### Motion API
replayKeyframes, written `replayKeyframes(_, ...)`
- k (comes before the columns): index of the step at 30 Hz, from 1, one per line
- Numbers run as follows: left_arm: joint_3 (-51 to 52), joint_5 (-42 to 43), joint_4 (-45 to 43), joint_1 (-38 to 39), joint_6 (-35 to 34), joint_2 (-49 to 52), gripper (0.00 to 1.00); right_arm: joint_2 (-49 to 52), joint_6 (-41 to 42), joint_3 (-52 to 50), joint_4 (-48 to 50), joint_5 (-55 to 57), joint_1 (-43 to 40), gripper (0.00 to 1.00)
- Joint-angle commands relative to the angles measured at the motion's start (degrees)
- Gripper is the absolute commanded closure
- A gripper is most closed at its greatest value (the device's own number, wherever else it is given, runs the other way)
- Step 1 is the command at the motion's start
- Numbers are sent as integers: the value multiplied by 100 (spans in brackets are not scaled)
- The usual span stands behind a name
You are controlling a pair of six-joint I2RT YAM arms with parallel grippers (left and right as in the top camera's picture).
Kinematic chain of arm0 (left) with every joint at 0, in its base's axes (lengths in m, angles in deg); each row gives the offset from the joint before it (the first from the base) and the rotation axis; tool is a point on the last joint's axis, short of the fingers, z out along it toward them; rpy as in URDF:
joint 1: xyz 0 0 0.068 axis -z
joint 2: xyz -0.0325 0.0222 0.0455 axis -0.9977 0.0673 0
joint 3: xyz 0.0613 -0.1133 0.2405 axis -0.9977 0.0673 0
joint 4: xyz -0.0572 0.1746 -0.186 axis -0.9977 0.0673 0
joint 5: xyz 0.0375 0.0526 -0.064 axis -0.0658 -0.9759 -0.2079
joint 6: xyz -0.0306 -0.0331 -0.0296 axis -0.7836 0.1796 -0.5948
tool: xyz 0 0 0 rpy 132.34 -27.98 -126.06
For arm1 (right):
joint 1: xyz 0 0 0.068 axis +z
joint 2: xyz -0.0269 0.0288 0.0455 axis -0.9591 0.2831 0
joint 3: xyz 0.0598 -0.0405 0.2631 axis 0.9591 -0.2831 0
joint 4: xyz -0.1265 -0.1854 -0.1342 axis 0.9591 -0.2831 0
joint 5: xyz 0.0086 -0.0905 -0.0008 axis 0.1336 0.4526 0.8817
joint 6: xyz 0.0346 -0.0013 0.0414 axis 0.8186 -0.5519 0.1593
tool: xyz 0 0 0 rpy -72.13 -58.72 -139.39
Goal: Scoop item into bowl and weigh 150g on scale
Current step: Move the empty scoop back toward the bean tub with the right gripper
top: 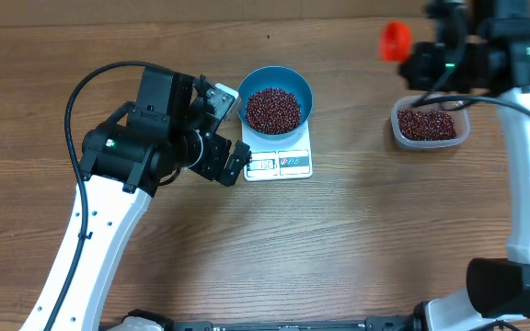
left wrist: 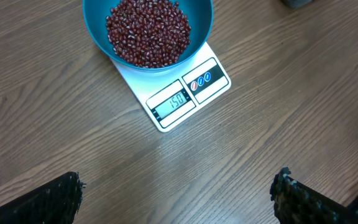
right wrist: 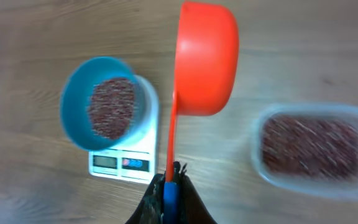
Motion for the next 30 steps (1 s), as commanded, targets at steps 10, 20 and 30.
replayKeyframes(10,-109,48,-2,20,107,-31,0,-66,-186,-439,-136,286,-699,96)
replayKeyframes(20,-109,48,-2,20,107,-31,0,-66,-186,-437,-140,286,-699,96)
replayKeyframes(30,-109,46,-2,20,109,-31,0,-66,-223,-439,-352,625,-699,96)
